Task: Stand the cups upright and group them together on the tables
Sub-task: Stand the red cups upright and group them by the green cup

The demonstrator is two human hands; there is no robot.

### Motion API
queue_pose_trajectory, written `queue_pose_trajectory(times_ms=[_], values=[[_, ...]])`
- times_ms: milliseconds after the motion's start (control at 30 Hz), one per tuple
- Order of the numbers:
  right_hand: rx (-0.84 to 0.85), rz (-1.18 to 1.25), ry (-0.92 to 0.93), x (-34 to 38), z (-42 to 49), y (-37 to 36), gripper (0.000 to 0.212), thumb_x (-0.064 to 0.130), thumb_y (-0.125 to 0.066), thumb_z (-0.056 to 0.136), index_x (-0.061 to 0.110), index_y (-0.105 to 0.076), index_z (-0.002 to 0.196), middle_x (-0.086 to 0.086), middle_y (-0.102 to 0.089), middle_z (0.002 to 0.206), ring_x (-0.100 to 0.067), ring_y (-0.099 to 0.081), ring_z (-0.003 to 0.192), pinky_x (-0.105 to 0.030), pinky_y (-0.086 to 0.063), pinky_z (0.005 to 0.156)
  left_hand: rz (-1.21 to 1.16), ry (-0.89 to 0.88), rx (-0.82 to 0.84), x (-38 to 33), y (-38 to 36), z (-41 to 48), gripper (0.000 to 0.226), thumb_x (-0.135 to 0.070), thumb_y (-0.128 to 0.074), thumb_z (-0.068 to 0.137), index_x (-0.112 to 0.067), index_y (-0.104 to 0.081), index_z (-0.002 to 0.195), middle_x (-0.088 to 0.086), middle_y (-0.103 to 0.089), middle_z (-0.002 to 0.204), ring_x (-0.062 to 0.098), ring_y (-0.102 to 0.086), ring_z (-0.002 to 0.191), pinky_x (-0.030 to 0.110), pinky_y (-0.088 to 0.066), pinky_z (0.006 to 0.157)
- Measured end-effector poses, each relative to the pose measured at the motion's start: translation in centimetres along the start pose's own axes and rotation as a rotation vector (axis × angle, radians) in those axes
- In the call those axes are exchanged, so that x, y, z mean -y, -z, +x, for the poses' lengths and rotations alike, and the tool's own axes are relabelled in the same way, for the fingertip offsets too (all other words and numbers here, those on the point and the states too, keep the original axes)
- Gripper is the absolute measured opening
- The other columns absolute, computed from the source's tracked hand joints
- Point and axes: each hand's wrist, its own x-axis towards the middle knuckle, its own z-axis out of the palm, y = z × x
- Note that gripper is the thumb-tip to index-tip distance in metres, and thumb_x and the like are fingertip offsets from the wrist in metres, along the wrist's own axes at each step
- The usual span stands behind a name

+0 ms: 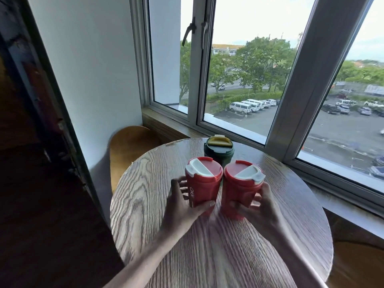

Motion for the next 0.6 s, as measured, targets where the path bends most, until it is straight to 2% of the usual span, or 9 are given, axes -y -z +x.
queue_pose_trajectory(times_ms=[100, 200, 333, 433, 533, 600], values=[[-0.023, -0.016, -0.015, -0.2, 0.0, -0.1, 0.075, 0.01, -0.088, 0.06, 0.023, -0.039, 0.115, 0.001, -0.058, 0.107, -0.013, -0.058, 0.097, -0.024, -0.052, 0.063, 0.003, 0.0, -0.023, -0.2, -0.2, -0.1, 0.084, -0.044, -0.088, 0.051, -0.02, -0.039, 0.115, -0.016, -0.053, 0.104, -0.008, -0.056, 0.092, 0.006, -0.045, 0.069], [-0.054, -0.041, -0.022, 0.1, -0.2, -0.3, 0.082, 0.027, -0.09, 0.051, 0.024, -0.04, 0.116, 0.004, -0.057, 0.109, -0.013, -0.057, 0.097, -0.026, -0.049, 0.068, -0.017, -0.003, -0.047, -0.6, -0.2, -0.3, 0.085, -0.049, -0.084, 0.047, -0.018, -0.039, 0.113, -0.019, -0.052, 0.102, -0.016, -0.054, 0.091, 0.004, -0.044, 0.067], [-0.14, -0.068, -0.04, 0.4, -0.3, -1.0, 0.09, 0.053, -0.079, 0.033, 0.028, -0.04, 0.11, 0.014, -0.056, 0.099, -0.004, -0.057, 0.086, -0.03, -0.049, 0.067, -0.006, -0.005, -0.053, -0.3, -0.1, -0.2, 0.082, -0.034, -0.091, 0.051, -0.021, -0.038, 0.112, -0.019, -0.052, 0.101, -0.017, -0.054, 0.091, 0.003, -0.043, 0.067], [-0.132, -0.065, -0.05, 0.2, -0.2, -1.1, 0.09, 0.055, -0.077, 0.032, 0.029, -0.04, 0.11, 0.016, -0.055, 0.101, -0.005, -0.057, 0.089, -0.036, -0.052, 0.069, 0.002, 0.0, -0.035, 0.1, 0.0, -0.1, 0.081, -0.036, -0.09, 0.053, -0.025, -0.038, 0.114, -0.017, -0.054, 0.105, -0.013, -0.054, 0.094, 0.004, -0.043, 0.07], [-0.124, -0.081, -0.037, 0.1, -0.2, -0.8, 0.091, 0.056, -0.077, 0.032, 0.027, -0.039, 0.111, 0.015, -0.054, 0.103, -0.006, -0.056, 0.09, -0.032, -0.051, 0.069, 0.004, -0.006, -0.022, 0.2, 0.1, 0.0, 0.081, -0.039, -0.089, 0.053, -0.026, -0.038, 0.115, -0.016, -0.055, 0.107, -0.011, -0.055, 0.095, 0.003, -0.043, 0.07], [-0.118, -0.092, -0.03, 0.2, -0.1, -0.7, 0.092, 0.055, -0.078, 0.033, 0.027, -0.04, 0.112, 0.014, -0.054, 0.105, -0.007, -0.056, 0.091, -0.038, -0.053, 0.071, 0.003, -0.007, -0.019, 0.2, 0.1, 0.0, 0.08, -0.038, -0.089, 0.053, -0.027, -0.038, 0.115, -0.015, -0.055, 0.108, -0.011, -0.055, 0.094, 0.004, -0.043, 0.07]])
